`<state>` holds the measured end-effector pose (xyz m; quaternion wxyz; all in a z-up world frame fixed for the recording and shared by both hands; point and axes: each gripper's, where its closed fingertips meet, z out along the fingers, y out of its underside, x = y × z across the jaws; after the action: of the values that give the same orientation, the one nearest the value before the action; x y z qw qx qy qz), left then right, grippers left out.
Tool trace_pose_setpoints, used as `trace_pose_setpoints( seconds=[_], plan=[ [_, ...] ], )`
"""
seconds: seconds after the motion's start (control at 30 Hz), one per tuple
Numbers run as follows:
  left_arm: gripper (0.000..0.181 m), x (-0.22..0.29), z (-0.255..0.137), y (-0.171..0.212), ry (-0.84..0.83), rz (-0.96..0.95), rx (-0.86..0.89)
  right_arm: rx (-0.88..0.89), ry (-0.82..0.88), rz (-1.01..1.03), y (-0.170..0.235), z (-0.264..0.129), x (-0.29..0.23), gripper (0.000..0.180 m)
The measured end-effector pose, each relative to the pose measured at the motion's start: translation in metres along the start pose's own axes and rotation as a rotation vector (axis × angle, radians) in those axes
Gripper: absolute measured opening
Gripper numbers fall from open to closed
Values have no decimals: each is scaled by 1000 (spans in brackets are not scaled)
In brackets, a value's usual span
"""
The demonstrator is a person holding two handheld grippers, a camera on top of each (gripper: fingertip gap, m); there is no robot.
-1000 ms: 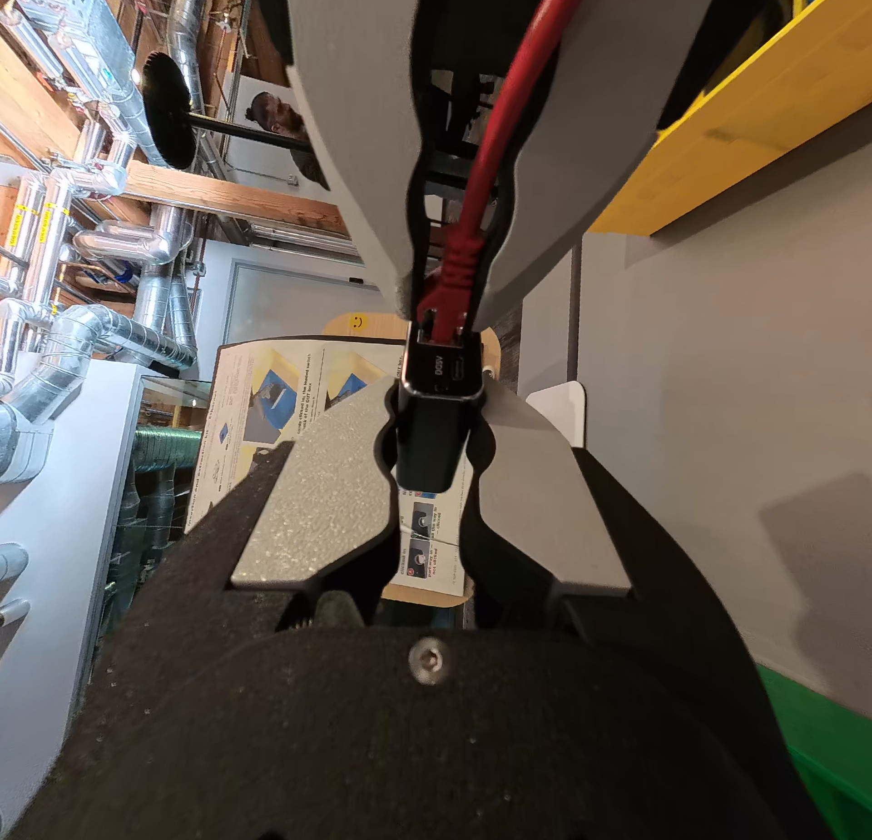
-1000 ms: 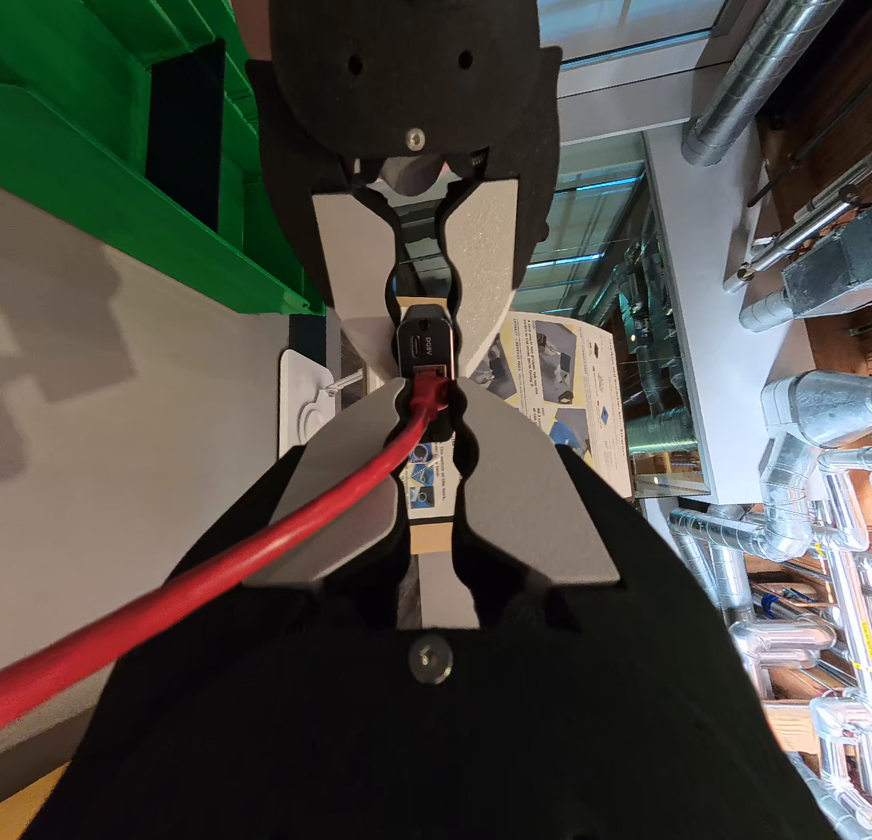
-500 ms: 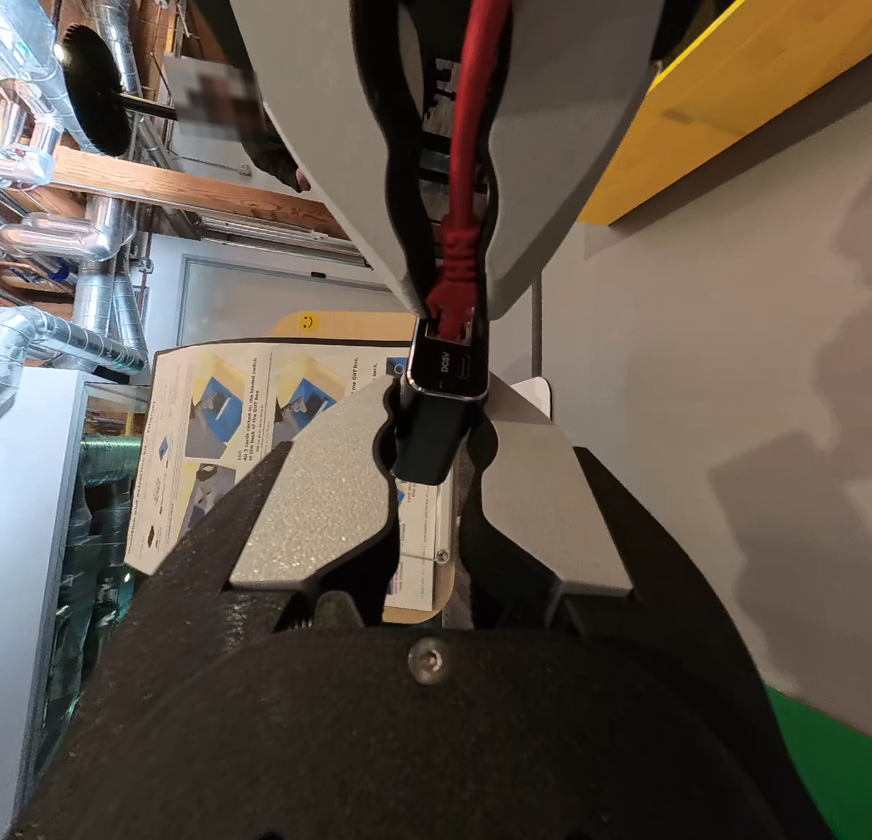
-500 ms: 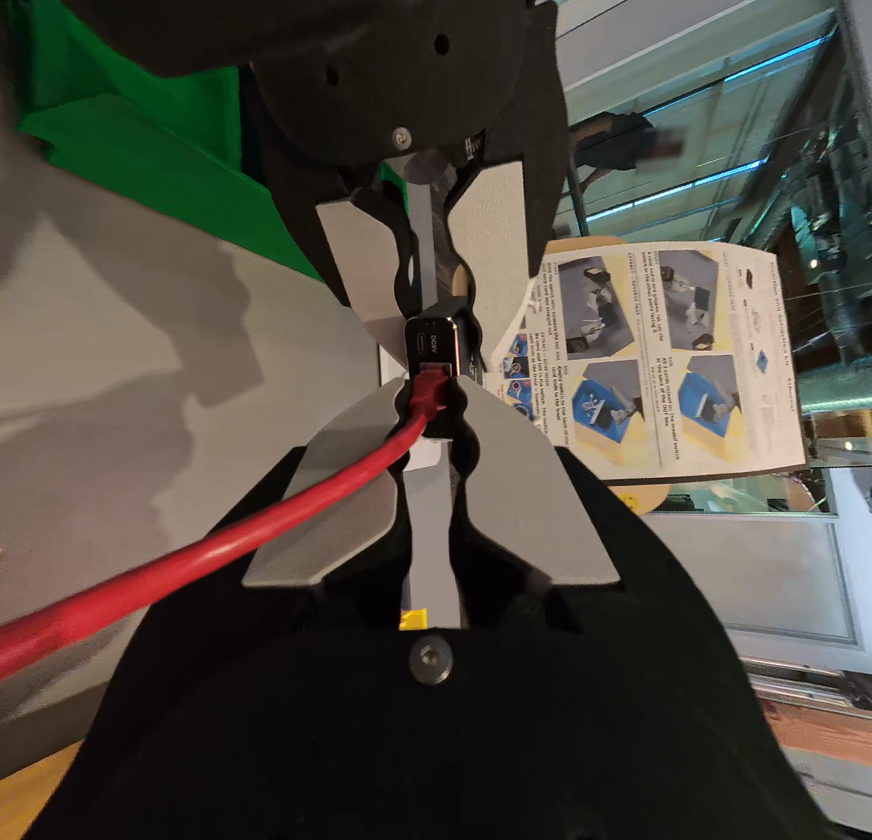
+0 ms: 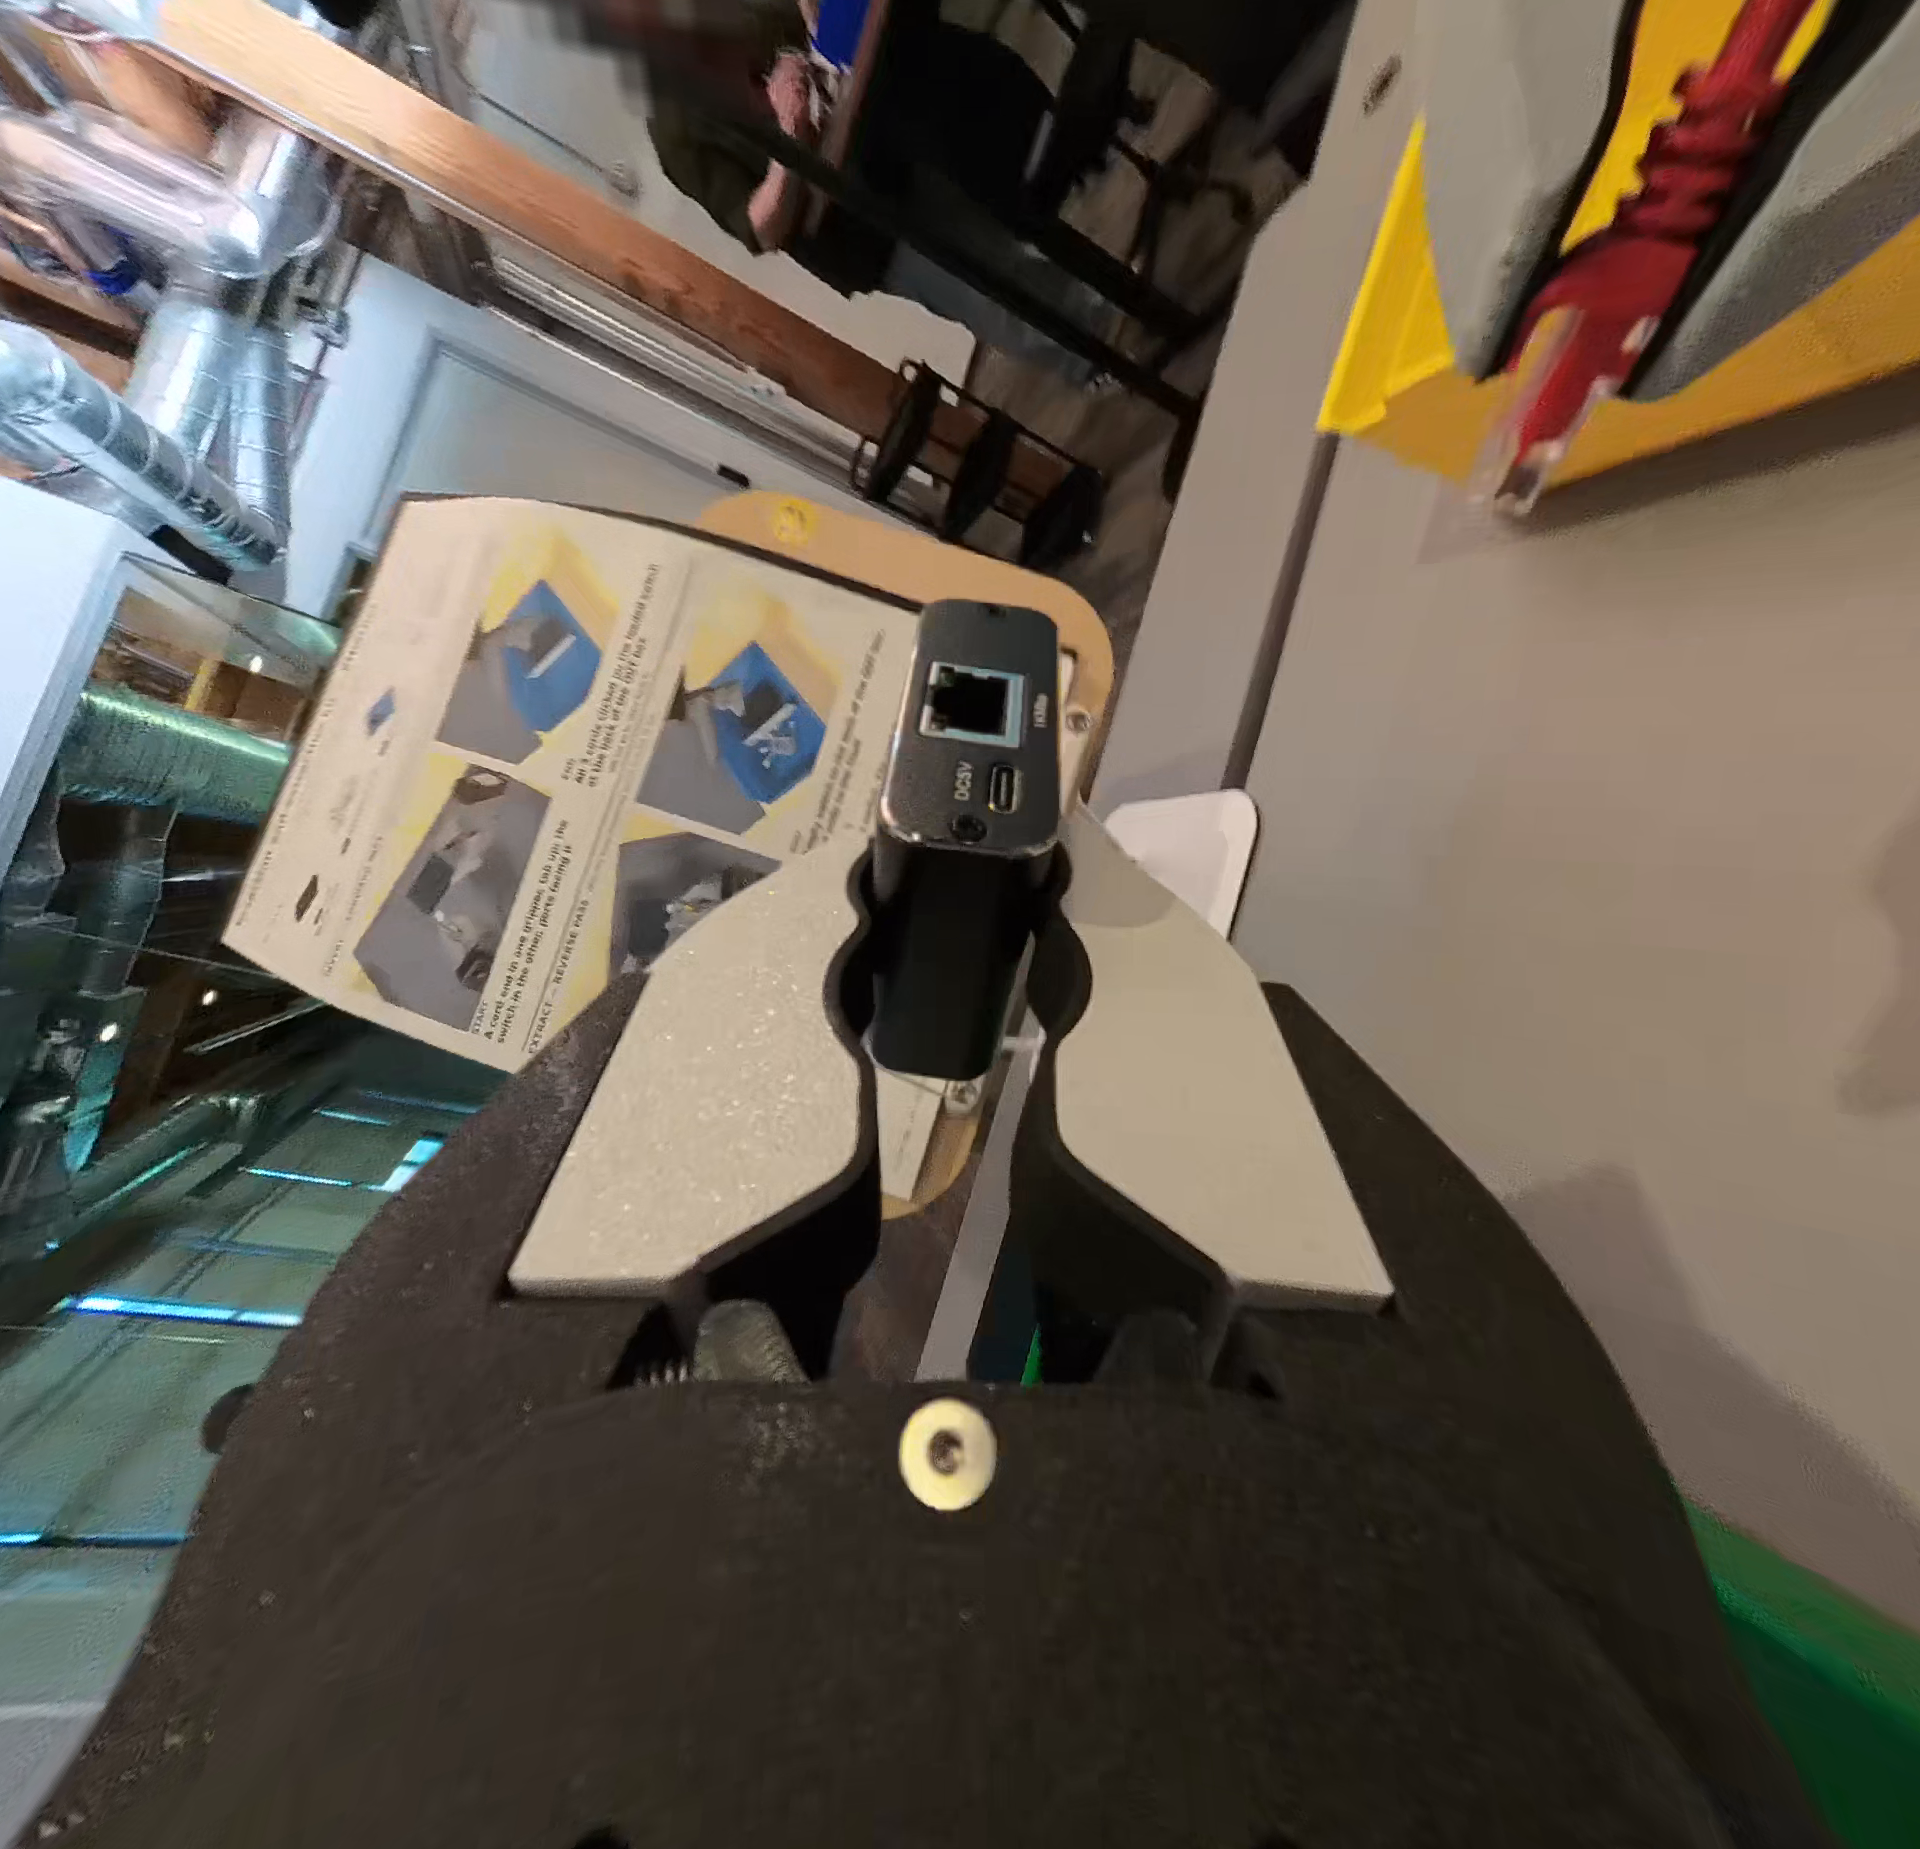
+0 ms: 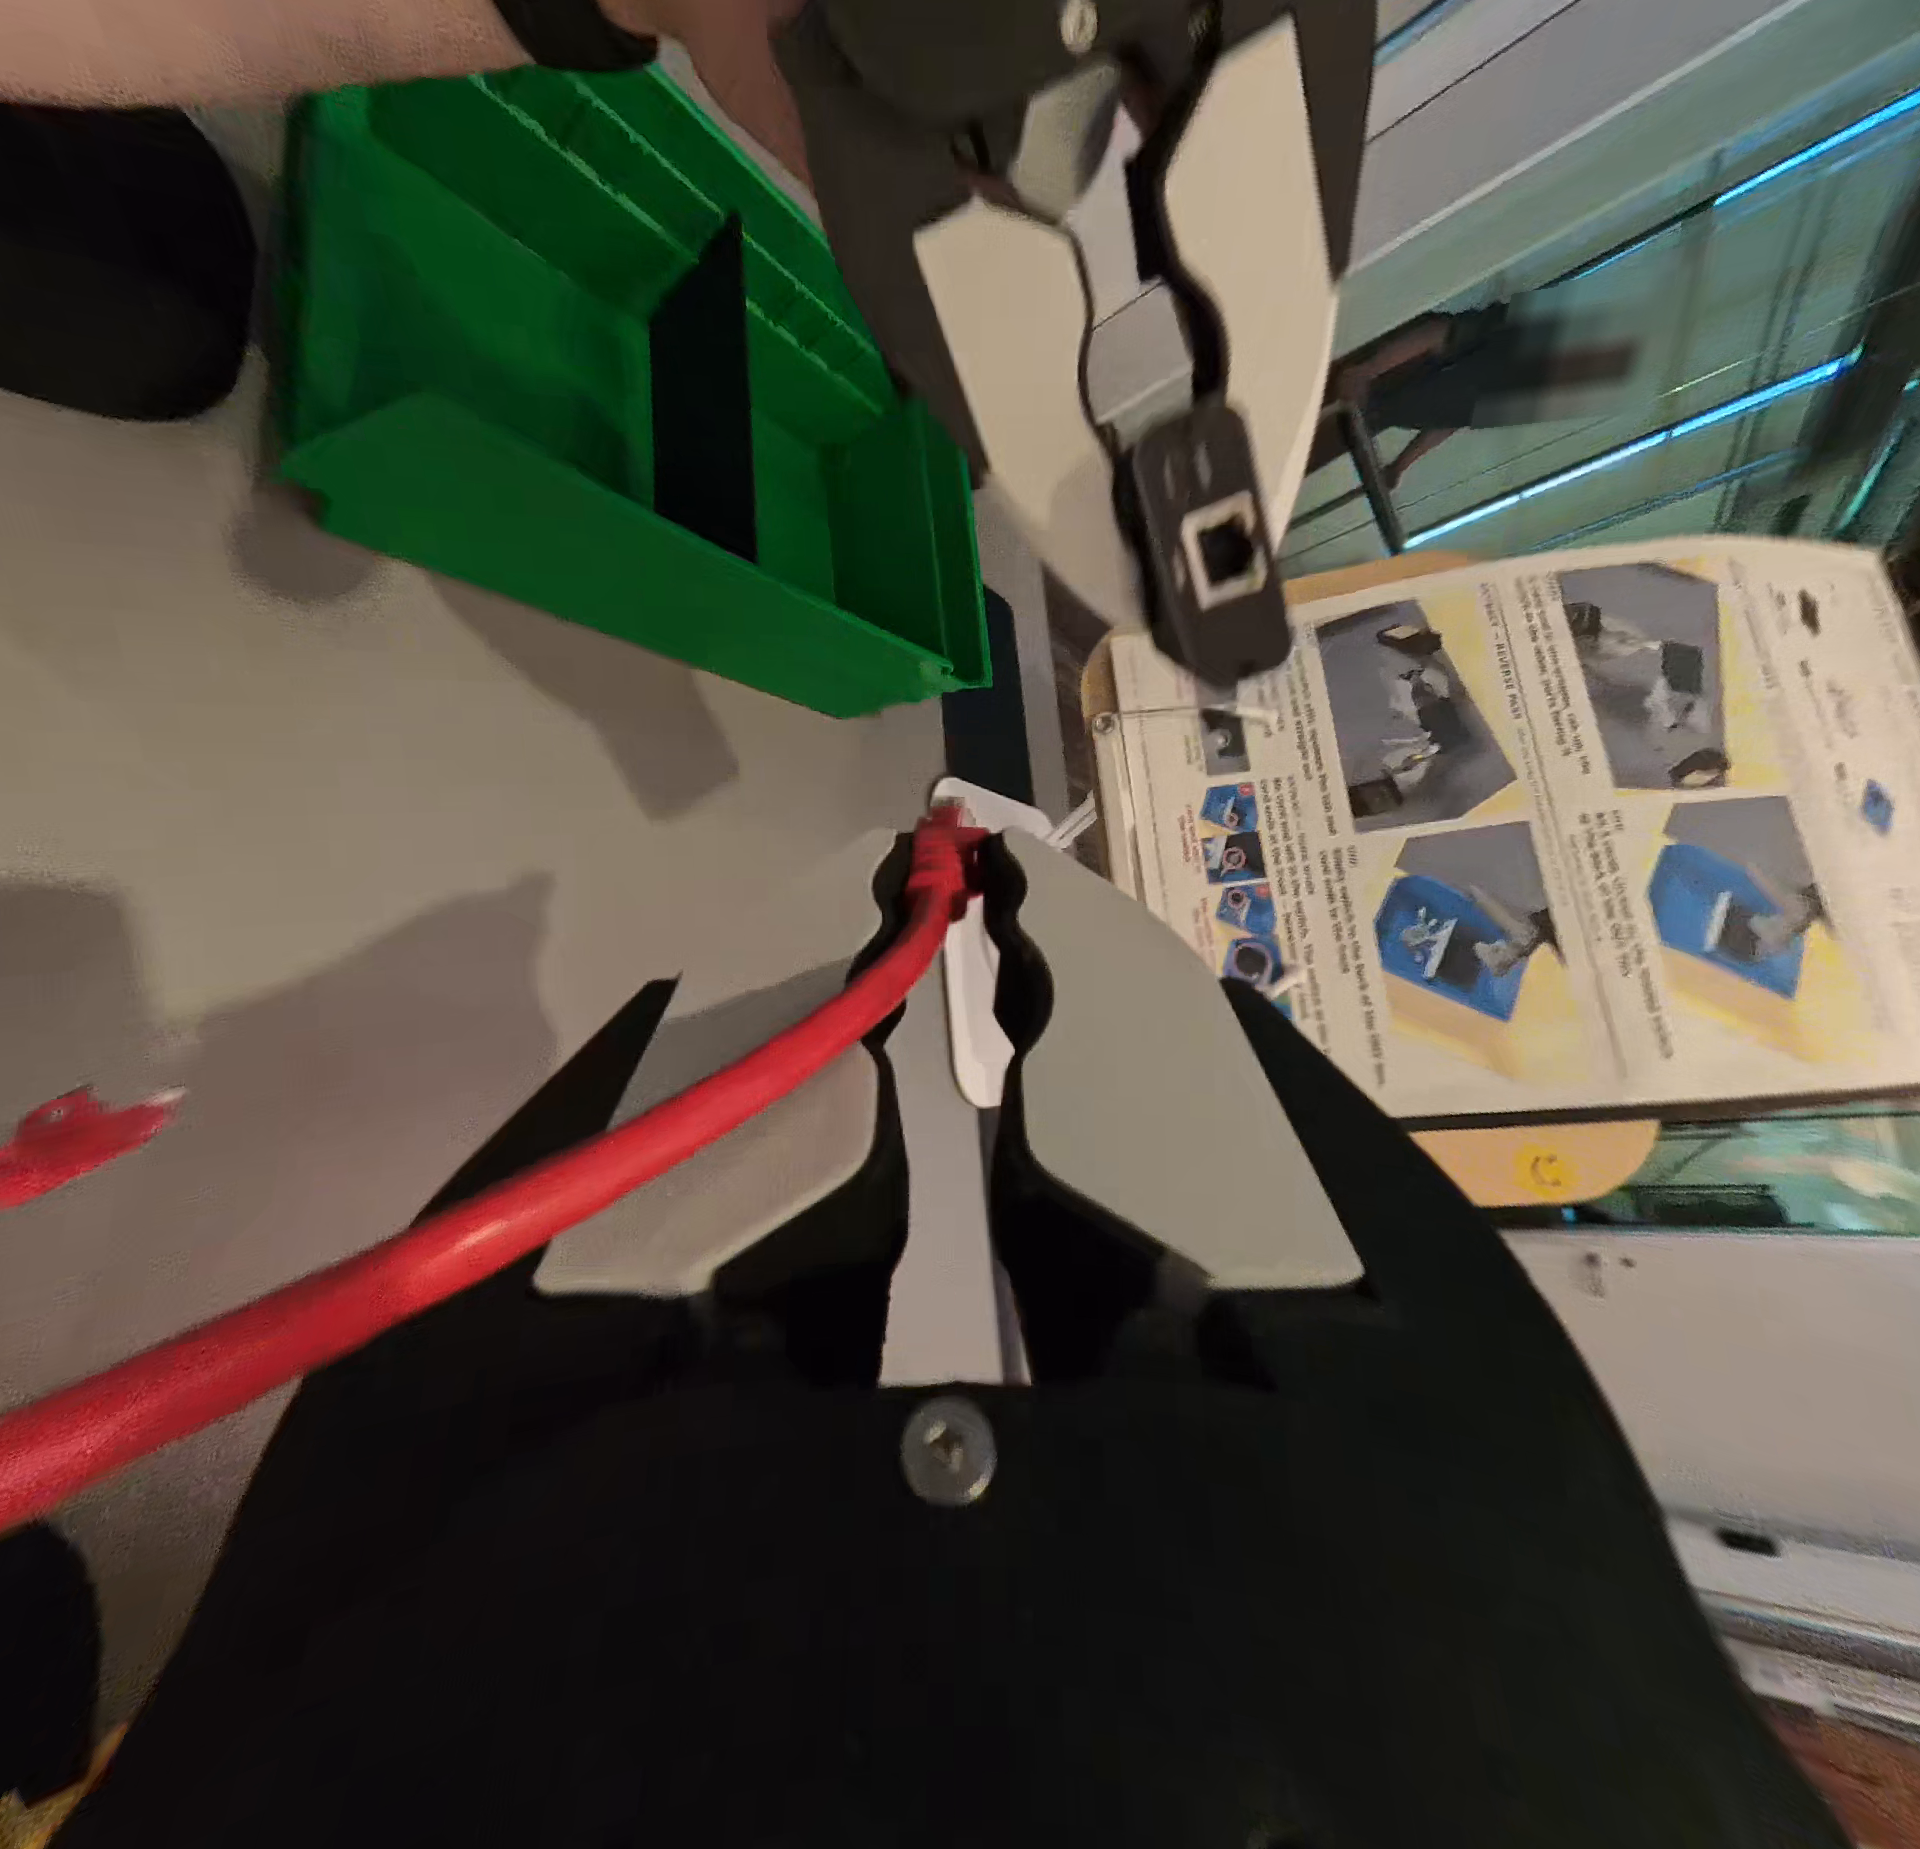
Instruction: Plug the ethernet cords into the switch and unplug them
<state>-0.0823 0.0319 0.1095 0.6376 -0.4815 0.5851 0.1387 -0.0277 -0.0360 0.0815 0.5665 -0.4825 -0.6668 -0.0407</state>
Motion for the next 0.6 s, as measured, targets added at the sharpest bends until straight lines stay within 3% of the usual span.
trace_pose_setpoints(
  seconds=[0.07, 0.13, 0.2, 0.33, 0.6],
  plan=[
    [25, -15, -8, -10, -79, -71, 80, -60, 32, 81, 21, -4, 12, 14],
    [25, -29, -15, -15, -132, -163, 128, -274, 116, 209, 70, -11, 30, 14],
    [25, -28, -19, -23, -79, -259, 169, -524, 231, 334, 122, -32, 46, 15],
    [25, -22, -28, -35, 5, -314, 194, -783, 301, 604, 182, -72, 44, 15],
    [25, -4, -32, -49, 112, -265, 203, -884, 399, 836, 215, -126, 44, 14]
  ],
)
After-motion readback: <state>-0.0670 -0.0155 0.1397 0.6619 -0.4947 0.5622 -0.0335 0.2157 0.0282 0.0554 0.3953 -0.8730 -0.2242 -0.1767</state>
